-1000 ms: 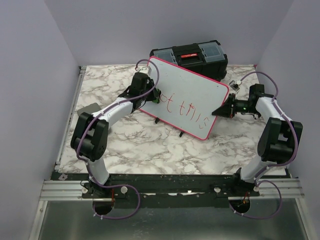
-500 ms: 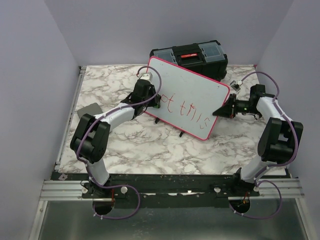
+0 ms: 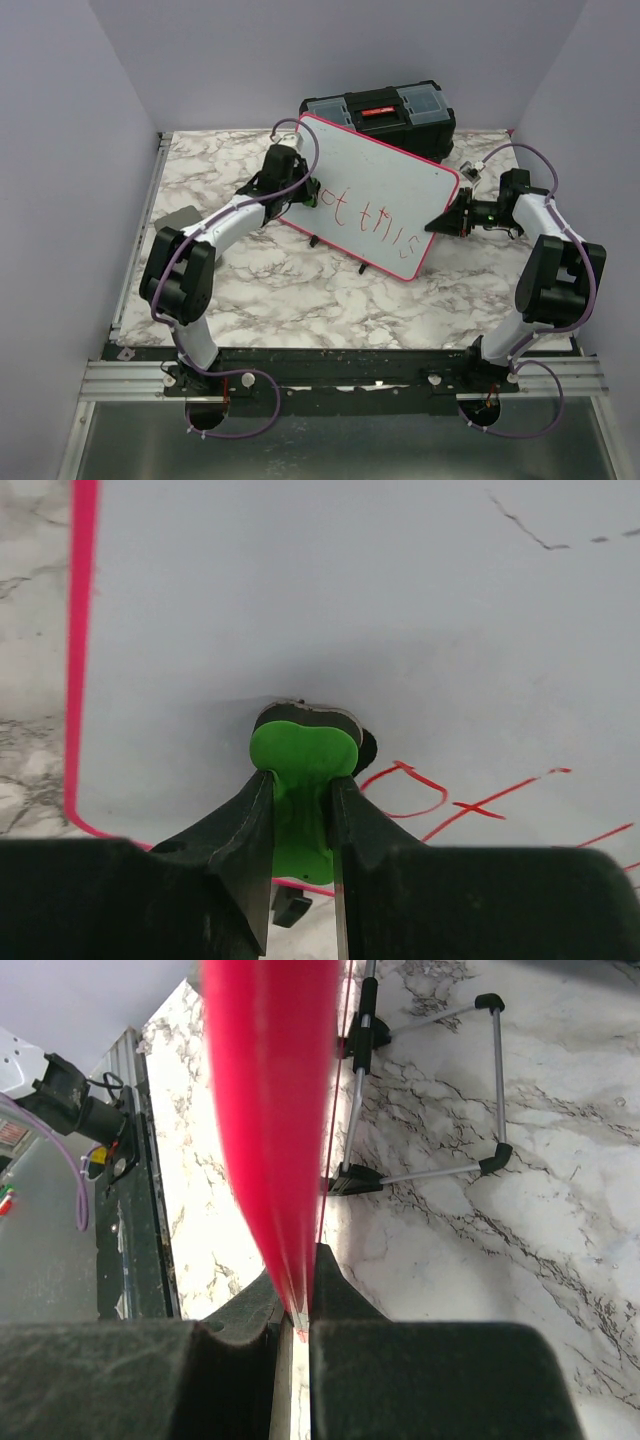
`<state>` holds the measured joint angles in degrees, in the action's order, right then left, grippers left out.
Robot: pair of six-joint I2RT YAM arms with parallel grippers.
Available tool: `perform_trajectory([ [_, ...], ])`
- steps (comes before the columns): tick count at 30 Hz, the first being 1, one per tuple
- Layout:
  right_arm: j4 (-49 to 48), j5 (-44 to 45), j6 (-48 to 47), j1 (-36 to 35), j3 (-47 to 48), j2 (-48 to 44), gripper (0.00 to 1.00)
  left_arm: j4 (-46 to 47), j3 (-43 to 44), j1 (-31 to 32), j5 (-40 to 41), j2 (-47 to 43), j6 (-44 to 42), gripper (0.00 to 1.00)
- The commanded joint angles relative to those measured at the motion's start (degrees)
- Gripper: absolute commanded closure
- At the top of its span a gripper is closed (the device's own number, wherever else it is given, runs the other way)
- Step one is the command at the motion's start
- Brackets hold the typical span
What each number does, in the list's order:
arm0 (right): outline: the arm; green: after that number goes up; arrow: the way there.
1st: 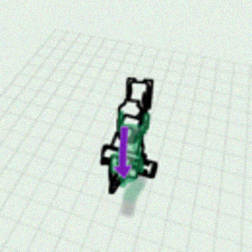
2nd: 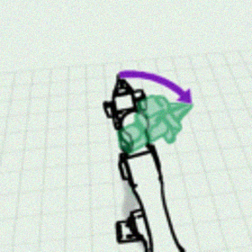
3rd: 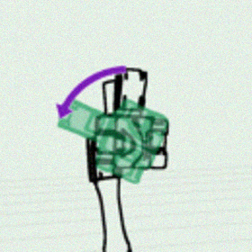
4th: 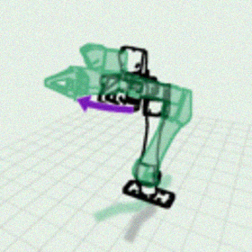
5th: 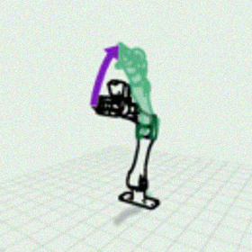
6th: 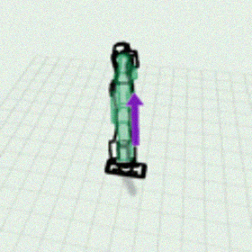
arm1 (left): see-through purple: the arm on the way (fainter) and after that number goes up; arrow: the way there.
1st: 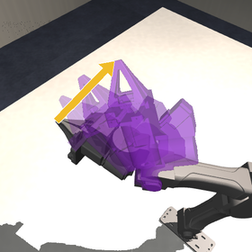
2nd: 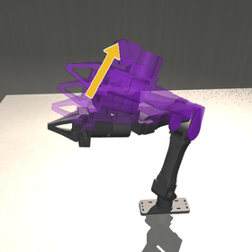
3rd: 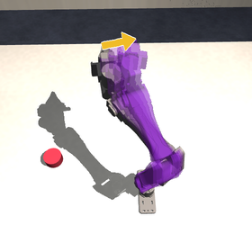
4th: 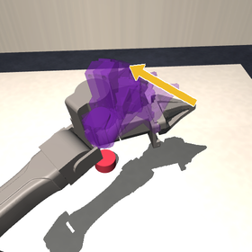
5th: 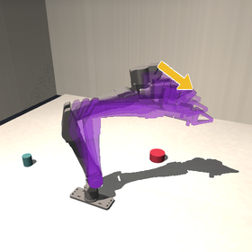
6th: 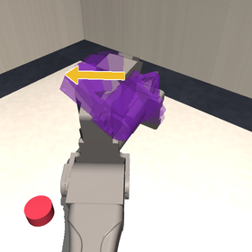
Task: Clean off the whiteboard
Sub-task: Erase the whiteboard at the whiteboard stand.
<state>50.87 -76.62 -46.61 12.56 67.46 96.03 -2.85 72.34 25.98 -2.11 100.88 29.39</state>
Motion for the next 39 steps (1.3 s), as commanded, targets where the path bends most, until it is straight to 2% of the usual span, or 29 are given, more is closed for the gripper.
perform_trajectory([
  [1,1.84,-4.75,-1.94,-0.79,1.88,-0.67,0.99,-0.23,-1.83,-2.66,-0.7,0.44,-1.27,1.0],
  [7,2.32,-4.86,-2.4,-0.86,2.06,-0.24,0.99,2.59,-9.02,-2.65,-1.68,-0.44,0.76,1.0],
  [11,2.5,-4.87,-2.48,-0.84,2.06,-0.2,0.99,4.41,-10.62,-0.61,-2.95,-0.23,1.45,1.0],
  [21,2.64,-5.03,-2.52,-0.8,2.06,-0.4,0.99,2.28,-3.24,3.55,-2.97,0.03,1.68,1.0],
  [24,2.71,-5.03,-2.72,-0.87,2.15,-0.49,0.99,-1.05,-0.4,2.92,-0.82,-0.96,0.13,1.0],
  [29,3.09,-5.12,-3.01,-0.87,2.28,-0.58,0.99,-2.28,-0.2,-1.64,-0.54,-1.0,0.23,1.0],
  [34,3.32,-5.21,-3.31,-0.81,2.38,-0.59,0.99,-0.97,-3.86,-4.5,-1.96,-0.35,0.44,1.0],
  [39,3.51,-5.21,-3.45,-0.81,2.37,-0.4,0.99,2.57,-8.0,-4.35,-5.27,0.58,2.39,1.0],
])
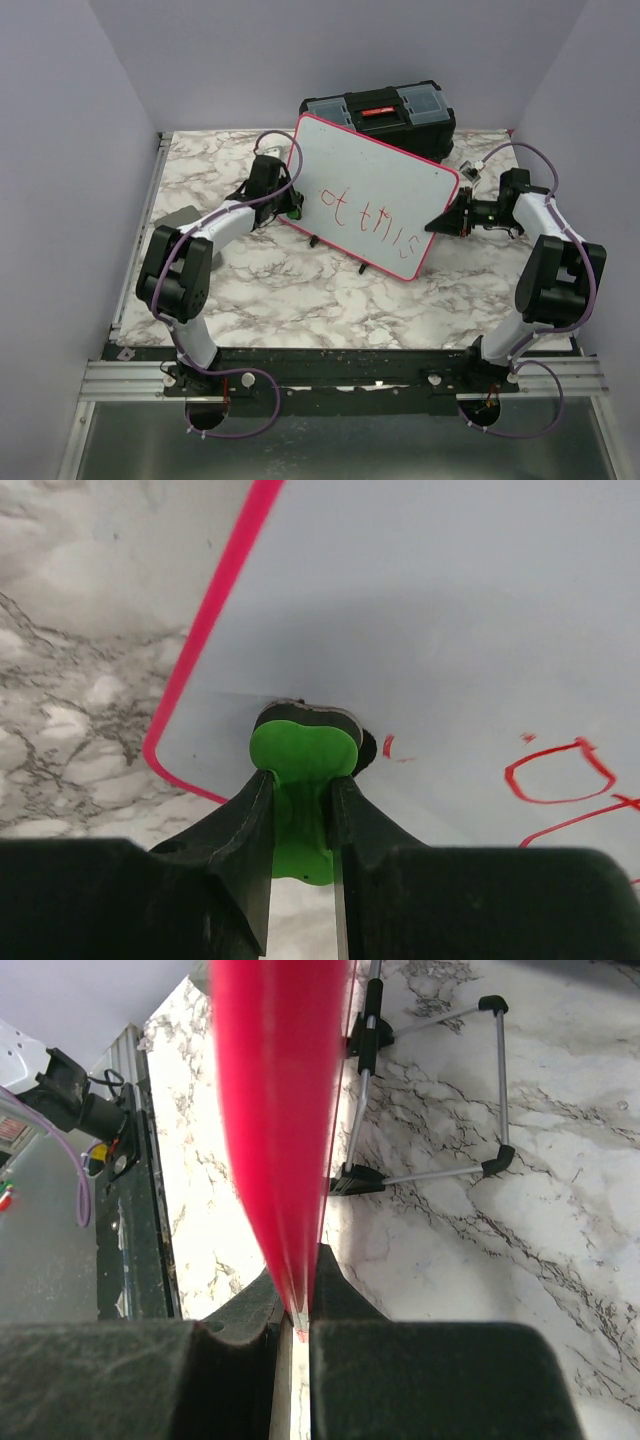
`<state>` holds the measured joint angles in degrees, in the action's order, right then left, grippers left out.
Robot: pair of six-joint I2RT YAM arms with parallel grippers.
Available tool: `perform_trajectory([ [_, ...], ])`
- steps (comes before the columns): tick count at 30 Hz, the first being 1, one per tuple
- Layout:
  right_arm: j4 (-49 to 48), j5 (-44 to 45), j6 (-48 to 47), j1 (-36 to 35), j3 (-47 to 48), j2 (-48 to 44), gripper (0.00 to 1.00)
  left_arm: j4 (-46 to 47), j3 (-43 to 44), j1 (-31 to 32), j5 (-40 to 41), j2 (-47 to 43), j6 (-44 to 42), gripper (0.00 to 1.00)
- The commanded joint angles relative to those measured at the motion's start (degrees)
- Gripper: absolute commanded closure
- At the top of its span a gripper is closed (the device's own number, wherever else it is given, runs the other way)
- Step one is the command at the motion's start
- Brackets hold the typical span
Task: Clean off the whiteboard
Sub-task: Erase the whiteboard at the whiteboard stand.
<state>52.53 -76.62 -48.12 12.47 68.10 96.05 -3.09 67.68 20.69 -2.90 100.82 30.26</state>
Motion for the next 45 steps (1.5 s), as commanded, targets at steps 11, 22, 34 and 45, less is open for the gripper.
perform_trajectory([
  [11,1.92,-5.12,-1.98,-0.72,1.78,-0.34,0.99,1.61,0.71,4.68,-3.26,1.12,1.46,1.0],
  [22,2.05,-5.04,-2.2,-0.69,1.82,-0.28,0.99,-3.23,7.32,0.07,-2.28,1.21,-0.68,1.0],
  [34,2.3,-5.21,-2.36,-0.69,1.87,0.14,0.99,2.71,-2.64,2.62,-7.44,2.62,1.75,1.0],
  [45,2.4,-5.21,-2.38,-0.66,1.87,-0.08,0.99,-0.48,5.91,6.13,-7.43,1.43,1.99,1.0],
])
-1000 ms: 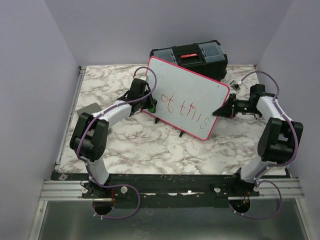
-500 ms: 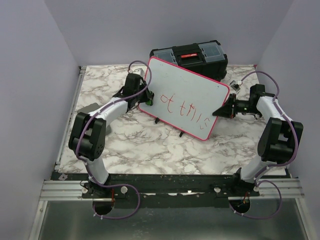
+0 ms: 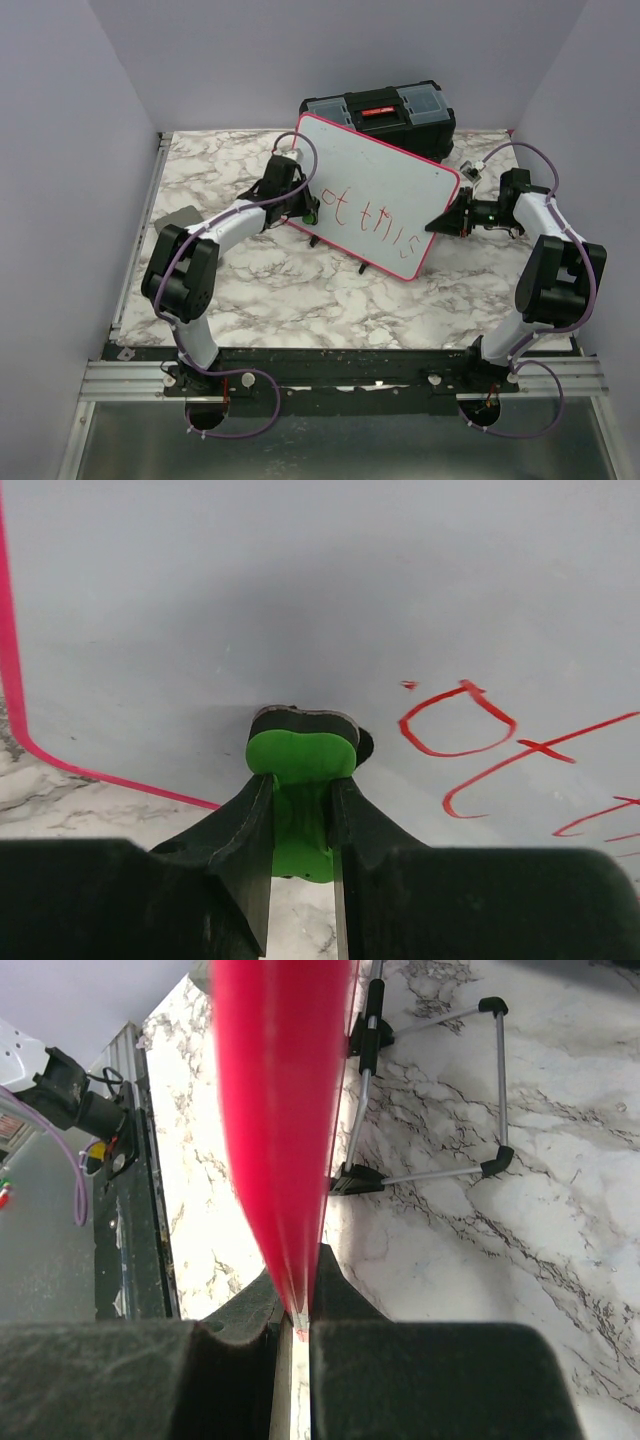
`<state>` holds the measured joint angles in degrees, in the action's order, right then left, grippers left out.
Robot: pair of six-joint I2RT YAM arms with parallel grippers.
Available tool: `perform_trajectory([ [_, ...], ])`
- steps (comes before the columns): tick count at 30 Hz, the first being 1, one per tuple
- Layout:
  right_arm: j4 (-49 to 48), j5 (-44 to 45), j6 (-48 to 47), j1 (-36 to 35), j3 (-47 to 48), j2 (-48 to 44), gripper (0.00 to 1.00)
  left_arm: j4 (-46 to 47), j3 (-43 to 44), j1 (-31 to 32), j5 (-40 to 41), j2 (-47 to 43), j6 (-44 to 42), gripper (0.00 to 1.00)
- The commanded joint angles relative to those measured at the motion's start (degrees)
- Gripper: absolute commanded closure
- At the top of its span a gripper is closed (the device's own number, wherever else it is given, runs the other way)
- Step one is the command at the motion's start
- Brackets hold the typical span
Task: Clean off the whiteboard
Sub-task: Erase the whiteboard at the whiteboard stand.
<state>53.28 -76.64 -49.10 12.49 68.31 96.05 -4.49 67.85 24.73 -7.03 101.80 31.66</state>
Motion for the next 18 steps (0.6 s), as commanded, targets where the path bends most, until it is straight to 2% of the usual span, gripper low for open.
perform_trajectory([
  [1,1.61,-5.18,-1.5,-0.71,1.65,-0.15,0.99,0.09,7.39,2.08,-2.87,0.47,0.31,1.0],
  [9,2.03,-5.27,-1.93,-0.71,1.81,-0.43,0.99,-4.05,14.01,1.5,-2.11,2.78,-0.9,1.0],
  [18,3.85,-5.45,-3.63,-0.67,2.33,0.25,0.99,2.18,0.69,1.55,-3.52,1.15,0.52,1.0],
])
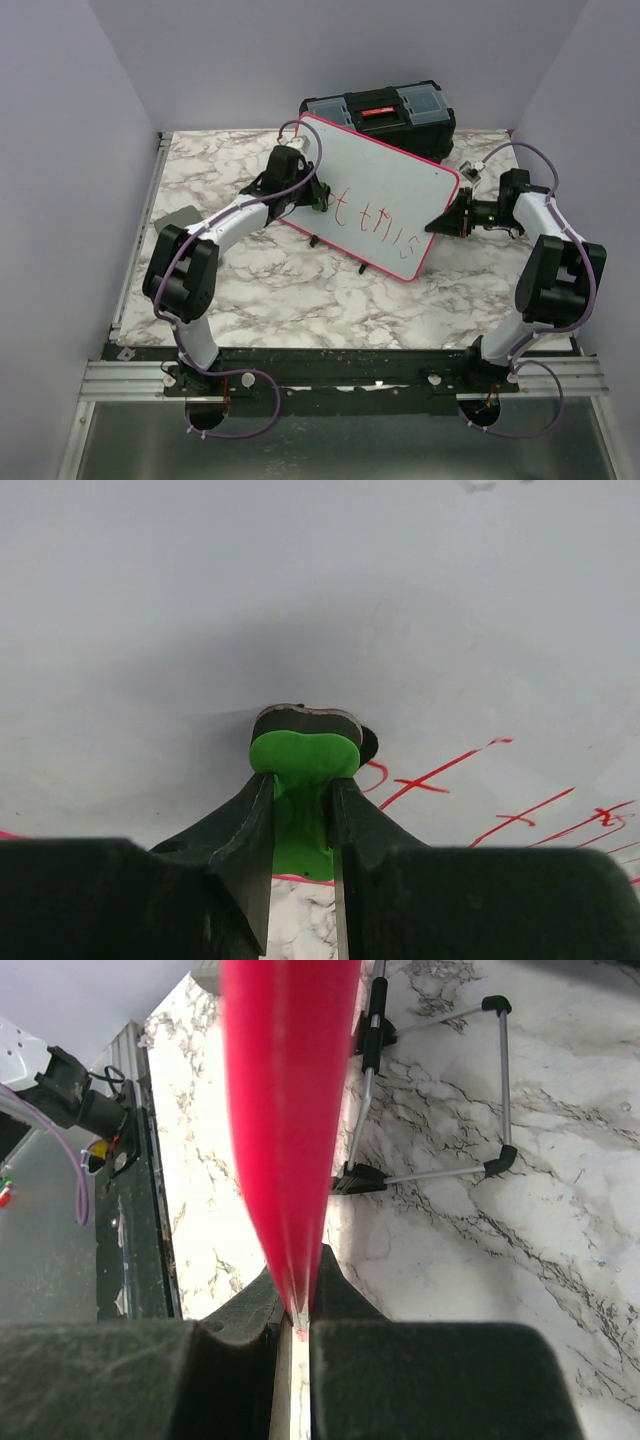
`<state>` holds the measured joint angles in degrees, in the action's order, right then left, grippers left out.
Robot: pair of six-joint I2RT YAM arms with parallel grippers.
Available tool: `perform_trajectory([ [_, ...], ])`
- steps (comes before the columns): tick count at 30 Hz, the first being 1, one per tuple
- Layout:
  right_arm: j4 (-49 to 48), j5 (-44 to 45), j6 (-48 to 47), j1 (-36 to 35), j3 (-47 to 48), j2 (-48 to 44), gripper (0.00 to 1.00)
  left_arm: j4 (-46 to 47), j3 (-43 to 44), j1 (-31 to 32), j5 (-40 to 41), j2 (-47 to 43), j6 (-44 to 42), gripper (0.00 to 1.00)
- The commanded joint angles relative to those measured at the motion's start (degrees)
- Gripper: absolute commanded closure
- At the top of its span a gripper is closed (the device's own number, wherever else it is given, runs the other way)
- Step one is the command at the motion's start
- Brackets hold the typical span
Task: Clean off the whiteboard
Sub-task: Erase the whiteboard at the whiteboard stand.
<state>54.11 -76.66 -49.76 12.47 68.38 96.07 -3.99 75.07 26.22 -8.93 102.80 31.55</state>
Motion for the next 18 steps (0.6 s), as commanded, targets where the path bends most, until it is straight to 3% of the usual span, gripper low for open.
perform_trajectory([
  [1,3.23,-5.49,-3.21,-0.65,2.27,0.33,0.99,2.59,-7.93,0.02,-1.77,-0.05,1.07,1.0],
  [8,3.84,-5.61,-3.69,-0.64,2.46,0.52,0.99,3.68,-9.88,0.23,-2.33,-0.11,1.34,1.0],
  [18,4.16,-5.69,-3.83,-0.52,2.55,0.26,0.99,-3.32,5.41,-3.13,-2.34,2.54,0.47,1.0],
])
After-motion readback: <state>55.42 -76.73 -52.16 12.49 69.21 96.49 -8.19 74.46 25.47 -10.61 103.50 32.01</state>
